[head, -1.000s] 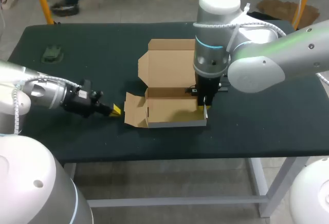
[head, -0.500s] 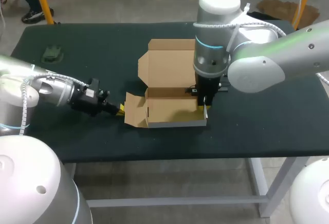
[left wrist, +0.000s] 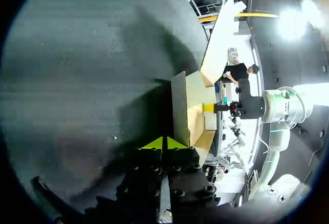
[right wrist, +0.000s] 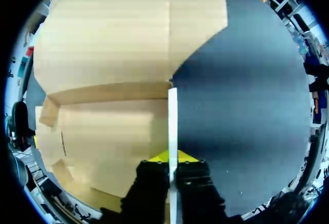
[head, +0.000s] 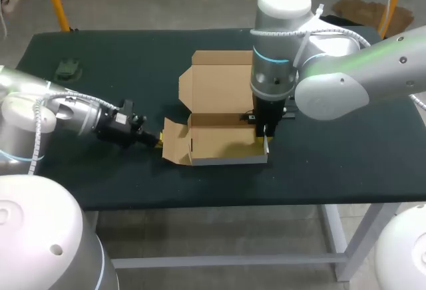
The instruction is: Assemble the packaging by folding the flat box into shape, placing the metal phone stand inside, and closing the box properly
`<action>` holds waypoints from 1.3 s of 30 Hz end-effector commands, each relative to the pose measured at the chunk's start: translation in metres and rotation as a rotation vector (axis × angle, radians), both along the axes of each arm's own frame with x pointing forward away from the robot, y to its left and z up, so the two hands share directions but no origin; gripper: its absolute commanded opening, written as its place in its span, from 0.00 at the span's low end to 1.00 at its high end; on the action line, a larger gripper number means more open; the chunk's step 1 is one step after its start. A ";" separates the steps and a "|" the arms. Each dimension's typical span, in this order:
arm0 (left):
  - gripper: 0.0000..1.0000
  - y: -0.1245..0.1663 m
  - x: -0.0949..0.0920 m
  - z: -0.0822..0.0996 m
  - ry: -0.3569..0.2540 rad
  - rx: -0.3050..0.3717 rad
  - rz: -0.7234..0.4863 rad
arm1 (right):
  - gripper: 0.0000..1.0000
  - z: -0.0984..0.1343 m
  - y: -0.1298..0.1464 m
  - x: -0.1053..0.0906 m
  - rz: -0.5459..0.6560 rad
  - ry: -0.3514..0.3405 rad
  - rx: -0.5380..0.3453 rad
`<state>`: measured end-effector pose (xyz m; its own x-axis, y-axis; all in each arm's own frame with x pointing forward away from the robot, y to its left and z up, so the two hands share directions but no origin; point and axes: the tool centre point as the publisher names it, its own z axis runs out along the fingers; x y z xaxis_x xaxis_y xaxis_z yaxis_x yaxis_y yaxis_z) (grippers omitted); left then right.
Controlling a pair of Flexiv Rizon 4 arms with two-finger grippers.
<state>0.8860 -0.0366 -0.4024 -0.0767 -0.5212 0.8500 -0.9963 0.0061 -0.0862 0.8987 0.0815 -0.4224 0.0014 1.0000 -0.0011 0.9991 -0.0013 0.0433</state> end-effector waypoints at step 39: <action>0.00 -0.009 -0.001 0.007 -0.017 0.048 0.012 | 0.00 0.001 0.001 0.000 0.000 0.003 -0.003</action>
<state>0.8871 -0.0464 -0.3996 -0.0836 -0.5606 0.8239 -0.9949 -0.0003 -0.1011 0.8987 0.0815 -0.4224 0.0014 1.0000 -0.0012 0.9991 -0.0014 0.0433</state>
